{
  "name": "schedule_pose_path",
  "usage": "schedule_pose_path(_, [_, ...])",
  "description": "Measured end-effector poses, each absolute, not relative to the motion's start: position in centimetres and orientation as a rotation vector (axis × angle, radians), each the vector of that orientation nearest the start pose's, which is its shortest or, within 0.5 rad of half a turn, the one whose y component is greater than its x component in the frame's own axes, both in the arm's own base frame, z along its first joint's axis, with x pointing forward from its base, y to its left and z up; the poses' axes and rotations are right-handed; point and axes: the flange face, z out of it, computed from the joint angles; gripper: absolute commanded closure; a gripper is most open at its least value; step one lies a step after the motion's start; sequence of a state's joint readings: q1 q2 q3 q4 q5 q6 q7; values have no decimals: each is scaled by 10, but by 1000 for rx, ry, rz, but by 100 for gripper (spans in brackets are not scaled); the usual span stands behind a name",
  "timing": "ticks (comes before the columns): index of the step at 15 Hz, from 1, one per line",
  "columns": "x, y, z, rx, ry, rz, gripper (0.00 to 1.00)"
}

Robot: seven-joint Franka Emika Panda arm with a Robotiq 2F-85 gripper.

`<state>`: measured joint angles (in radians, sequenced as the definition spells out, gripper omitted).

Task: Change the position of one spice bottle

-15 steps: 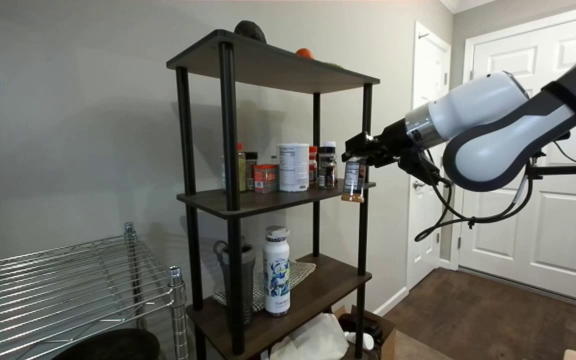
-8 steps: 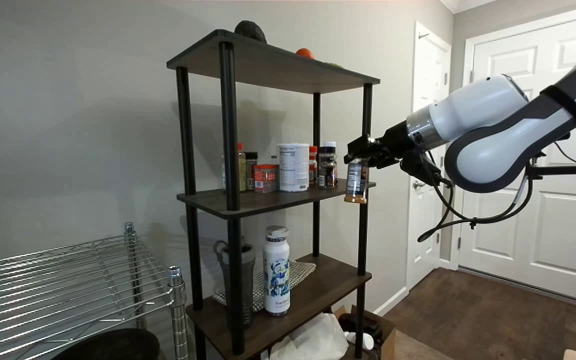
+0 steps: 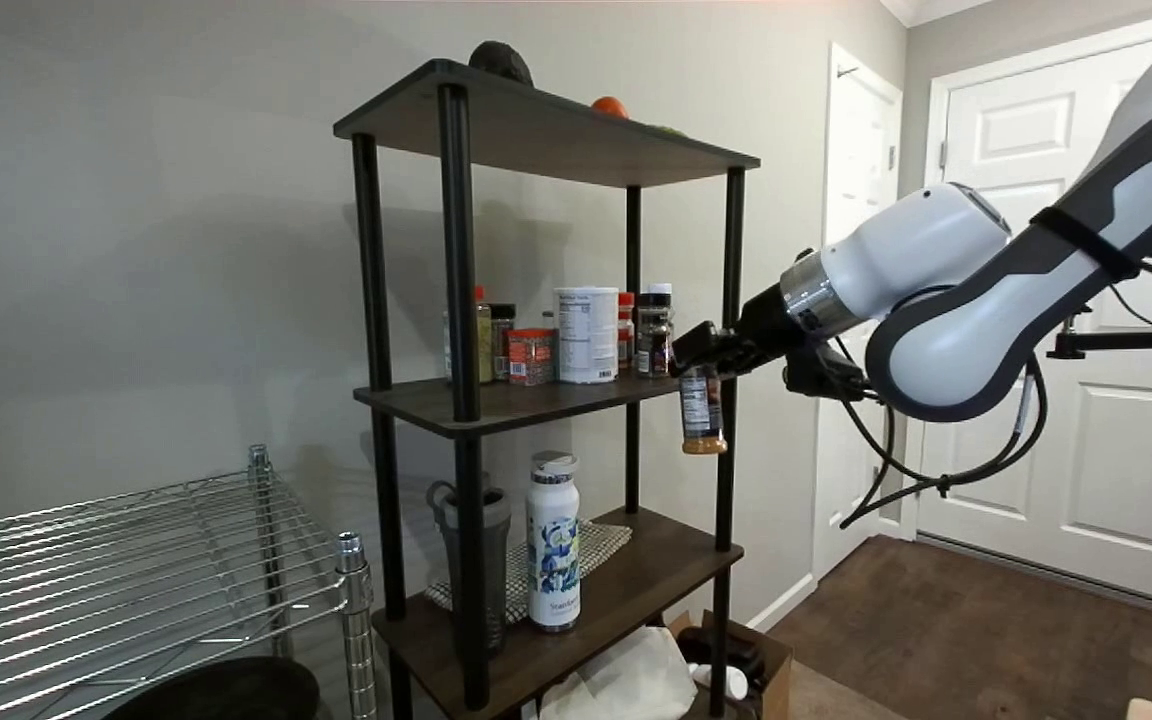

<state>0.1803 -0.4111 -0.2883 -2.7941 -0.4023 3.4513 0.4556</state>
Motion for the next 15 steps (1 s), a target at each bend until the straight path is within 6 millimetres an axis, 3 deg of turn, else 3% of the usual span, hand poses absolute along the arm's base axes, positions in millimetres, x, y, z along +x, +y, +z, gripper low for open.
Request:
schedule_pose_path(9, [450, 21, 409, -2691, 71, -1362, 67])
schedule_pose_path(15, [463, 15, 393, -2744, 18, -1337, 67])
